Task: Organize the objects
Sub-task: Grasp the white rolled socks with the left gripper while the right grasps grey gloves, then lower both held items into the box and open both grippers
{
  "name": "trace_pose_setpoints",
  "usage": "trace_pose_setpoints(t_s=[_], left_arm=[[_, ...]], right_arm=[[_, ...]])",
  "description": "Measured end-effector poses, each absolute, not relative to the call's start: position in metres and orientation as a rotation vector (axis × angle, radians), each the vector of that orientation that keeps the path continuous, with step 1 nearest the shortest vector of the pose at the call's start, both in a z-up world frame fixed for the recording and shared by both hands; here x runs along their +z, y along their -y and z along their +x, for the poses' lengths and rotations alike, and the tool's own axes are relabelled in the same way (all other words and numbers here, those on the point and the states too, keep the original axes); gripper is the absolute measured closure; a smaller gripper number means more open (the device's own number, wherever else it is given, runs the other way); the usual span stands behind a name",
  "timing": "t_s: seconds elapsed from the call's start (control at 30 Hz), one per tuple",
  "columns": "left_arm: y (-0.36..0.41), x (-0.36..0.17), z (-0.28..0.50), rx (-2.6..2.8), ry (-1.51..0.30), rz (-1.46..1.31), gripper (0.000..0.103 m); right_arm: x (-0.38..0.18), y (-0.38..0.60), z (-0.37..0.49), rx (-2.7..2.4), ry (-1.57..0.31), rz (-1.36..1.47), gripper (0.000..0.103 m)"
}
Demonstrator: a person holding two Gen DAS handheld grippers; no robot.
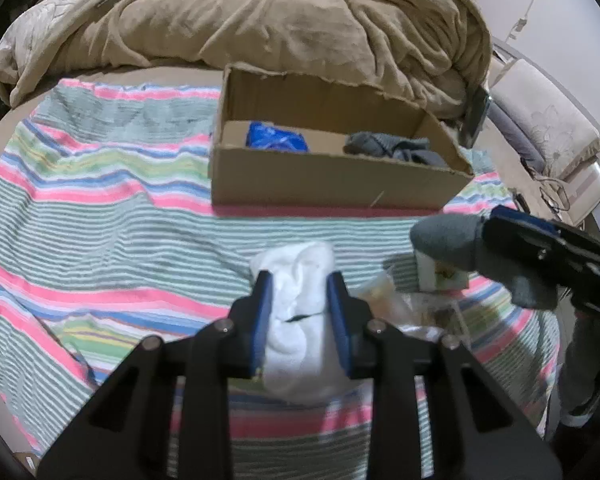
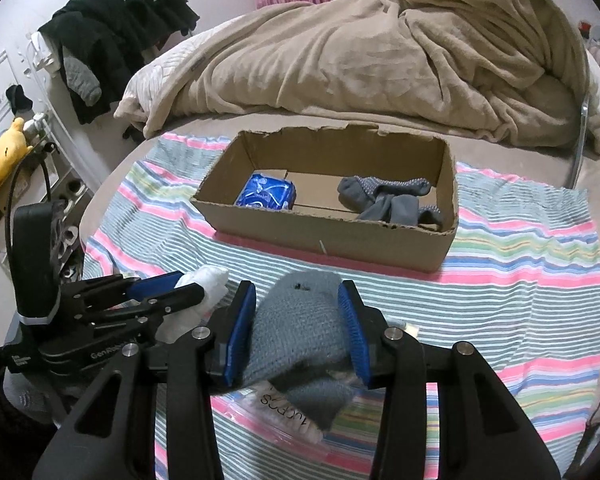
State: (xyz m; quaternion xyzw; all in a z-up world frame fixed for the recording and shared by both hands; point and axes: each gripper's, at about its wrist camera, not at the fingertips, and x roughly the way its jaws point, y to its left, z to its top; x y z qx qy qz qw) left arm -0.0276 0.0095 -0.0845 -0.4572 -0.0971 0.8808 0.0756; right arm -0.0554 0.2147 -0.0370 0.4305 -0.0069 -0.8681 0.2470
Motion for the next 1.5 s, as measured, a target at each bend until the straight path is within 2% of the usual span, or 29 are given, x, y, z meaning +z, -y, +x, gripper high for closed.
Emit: trace_pose_setpoints(t_s=[0.1,0.17,0.93,1.5], left_arm=[[-0.01,-0.077,-0.028,2.642,0.292,-1.348,0.074],[-0.01,-0.071,-0.029,2.643,0.289,-1.333,0.074],[0.0,-0.016,-0.065,2.697,0.244,-1.175,0.074],[0.008,-0.027,-0.117,2.701,0.218,-1.184,0.074]], right_arm=[[-0.035,-0.214,-0.055,-2.369,0.003,1.167,0.067],[-0.032,-0.214,-0.055,-2.368,0.0,1.161,0.069],[0.034,-0.19,-0.098,-2.441,-0.133,0.935,0.069],[0.003,-0.165,-0.156,-2.407,-0.197,0.978,0.069]])
